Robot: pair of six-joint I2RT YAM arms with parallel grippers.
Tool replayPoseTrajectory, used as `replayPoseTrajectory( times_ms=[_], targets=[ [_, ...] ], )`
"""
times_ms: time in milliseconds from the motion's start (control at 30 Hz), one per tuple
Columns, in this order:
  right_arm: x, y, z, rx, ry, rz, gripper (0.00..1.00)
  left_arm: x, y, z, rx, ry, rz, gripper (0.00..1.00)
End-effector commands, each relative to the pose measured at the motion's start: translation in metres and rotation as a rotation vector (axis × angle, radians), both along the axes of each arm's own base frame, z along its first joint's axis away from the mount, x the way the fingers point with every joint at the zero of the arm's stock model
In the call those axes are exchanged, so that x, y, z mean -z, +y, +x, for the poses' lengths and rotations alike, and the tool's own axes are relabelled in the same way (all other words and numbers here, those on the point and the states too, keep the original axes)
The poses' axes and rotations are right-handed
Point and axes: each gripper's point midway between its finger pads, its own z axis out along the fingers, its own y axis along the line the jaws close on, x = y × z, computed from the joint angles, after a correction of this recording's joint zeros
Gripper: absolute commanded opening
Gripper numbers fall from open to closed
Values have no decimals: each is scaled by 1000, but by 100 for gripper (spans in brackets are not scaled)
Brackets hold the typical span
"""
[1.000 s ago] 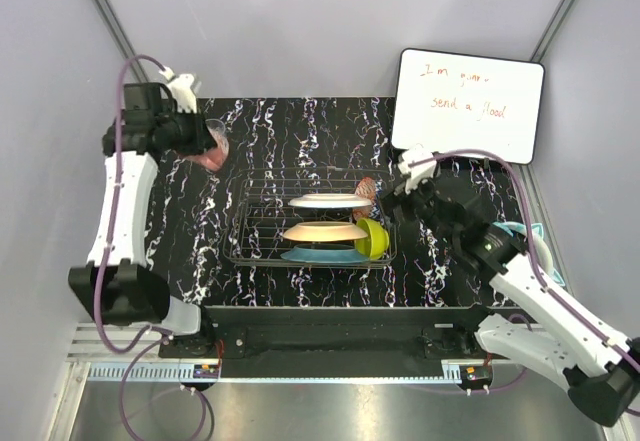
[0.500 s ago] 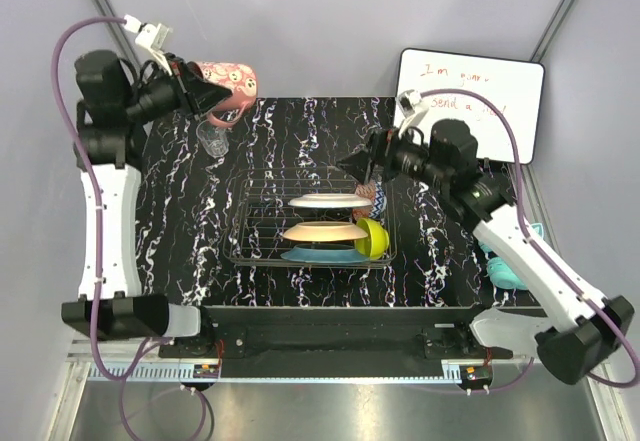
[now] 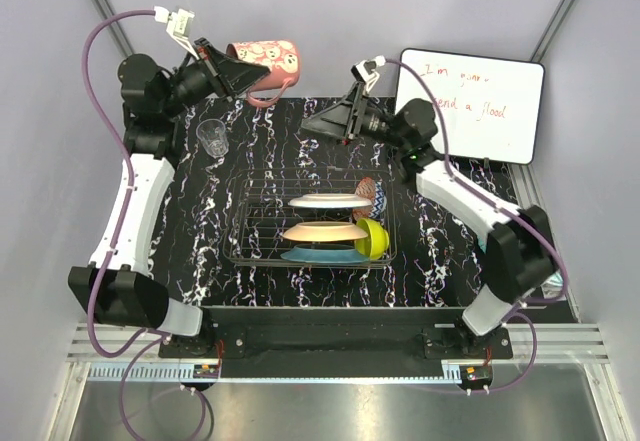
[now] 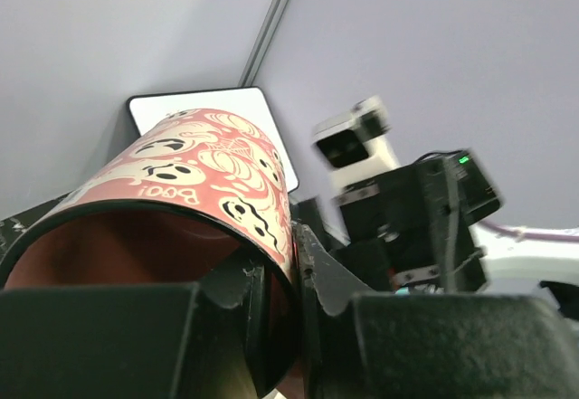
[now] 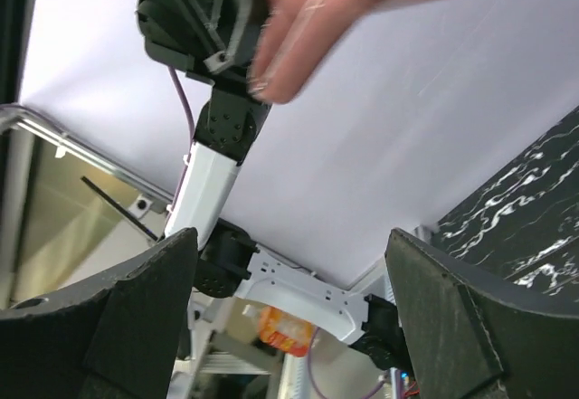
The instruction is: Load the mixed dishes into the dish rack
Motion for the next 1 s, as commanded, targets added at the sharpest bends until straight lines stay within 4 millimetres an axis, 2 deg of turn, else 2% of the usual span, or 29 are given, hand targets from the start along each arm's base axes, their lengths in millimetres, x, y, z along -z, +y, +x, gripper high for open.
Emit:
replayPoseTrajectory(
  times_ms=[0, 233, 300, 467, 833, 967],
  targets=[
    [-43, -7, -17, -111, -64, 149, 91, -71, -10, -32, 8, -259, -94, 0],
    [-41, 1, 4, -122, -8, 213, 85, -42, -18, -25, -2, -190, -97, 0],
    [-47, -1, 3, -133, -11, 244, 84, -31, -19, -22, -8, -173, -88, 0],
    [-44, 5, 11, -112, 10, 230, 81, -15, -26, -13, -23, -152, -72, 0],
    [-22, 22, 34, -110, 113, 222, 72, -14, -46, -11, -2, -170, -51, 0],
    [-18, 26, 40, -115, 132, 224, 65, -15, -49, -12, 8, -170, -55, 0]
  ],
)
